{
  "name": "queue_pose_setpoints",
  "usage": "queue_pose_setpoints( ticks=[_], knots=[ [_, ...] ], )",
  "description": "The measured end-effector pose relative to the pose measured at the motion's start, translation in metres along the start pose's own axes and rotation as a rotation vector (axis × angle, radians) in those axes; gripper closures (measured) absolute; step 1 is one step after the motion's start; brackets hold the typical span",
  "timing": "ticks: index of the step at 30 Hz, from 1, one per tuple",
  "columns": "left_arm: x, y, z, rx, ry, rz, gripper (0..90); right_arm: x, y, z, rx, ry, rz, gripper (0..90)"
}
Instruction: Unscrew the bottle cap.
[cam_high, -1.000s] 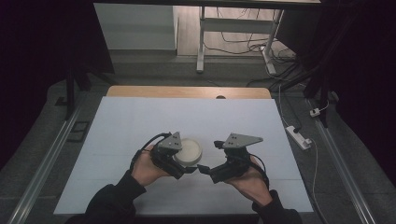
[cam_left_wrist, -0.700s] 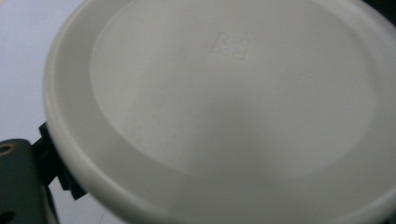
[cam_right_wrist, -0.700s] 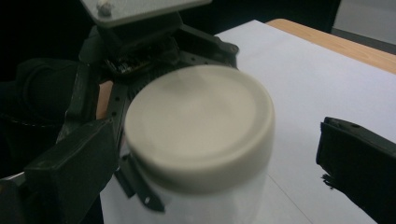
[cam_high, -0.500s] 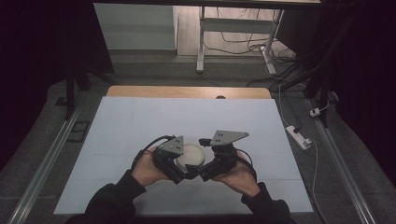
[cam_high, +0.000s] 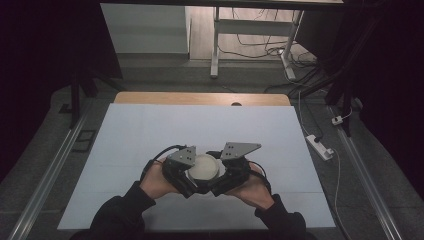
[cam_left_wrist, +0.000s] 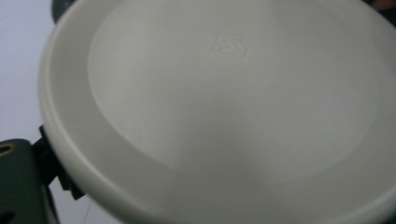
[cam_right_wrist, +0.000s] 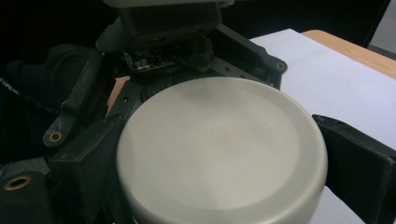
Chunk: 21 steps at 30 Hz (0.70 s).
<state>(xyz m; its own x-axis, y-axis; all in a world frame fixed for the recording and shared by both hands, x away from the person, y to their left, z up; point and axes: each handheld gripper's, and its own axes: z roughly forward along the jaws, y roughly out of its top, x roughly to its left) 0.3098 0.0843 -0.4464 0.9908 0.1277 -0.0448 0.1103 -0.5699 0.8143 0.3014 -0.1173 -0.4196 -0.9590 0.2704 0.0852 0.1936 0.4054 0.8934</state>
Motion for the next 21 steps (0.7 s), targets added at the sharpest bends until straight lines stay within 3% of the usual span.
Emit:
queue_pose_setpoints(
  ticks=[1,7,8,9,16,18,21],
  knots=[
    [-0.0001,-0.0001,0.0001,0.001,-0.009,0.004,6.7,0.0009,0.0009,-0.0005,0.006,0.01,-0.02,7.3],
    [-0.0008,-0.0011,-0.0008,-0.013,-0.071,0.04,6.7,-0.0009,0.0005,-0.0017,0.0,0.071,-0.026,7.3],
    [-0.0018,-0.0011,-0.0011,-0.017,-0.094,0.055,6.7,-0.0015,0.0003,-0.0023,0.0,0.114,-0.043,7.3],
    [-0.0018,-0.0011,-0.0011,-0.017,-0.094,0.055,6.7,-0.0017,0.0002,-0.0026,-0.001,0.128,-0.047,7.4],
    [-0.0081,-0.0003,0.0015,-0.016,-0.208,0.132,6.7,-0.0041,-0.0015,-0.0055,-0.001,0.293,-0.083,7.3],
    [-0.0094,0.0001,0.0034,-0.01,-0.218,0.142,6.7,-0.0051,-0.0022,-0.0067,0.0,0.337,-0.089,7.2],
    [-0.0091,0.0001,0.0046,-0.012,-0.196,0.129,6.7,-0.006,-0.0035,-0.0073,0.003,0.34,-0.105,7.0]
  ],
)
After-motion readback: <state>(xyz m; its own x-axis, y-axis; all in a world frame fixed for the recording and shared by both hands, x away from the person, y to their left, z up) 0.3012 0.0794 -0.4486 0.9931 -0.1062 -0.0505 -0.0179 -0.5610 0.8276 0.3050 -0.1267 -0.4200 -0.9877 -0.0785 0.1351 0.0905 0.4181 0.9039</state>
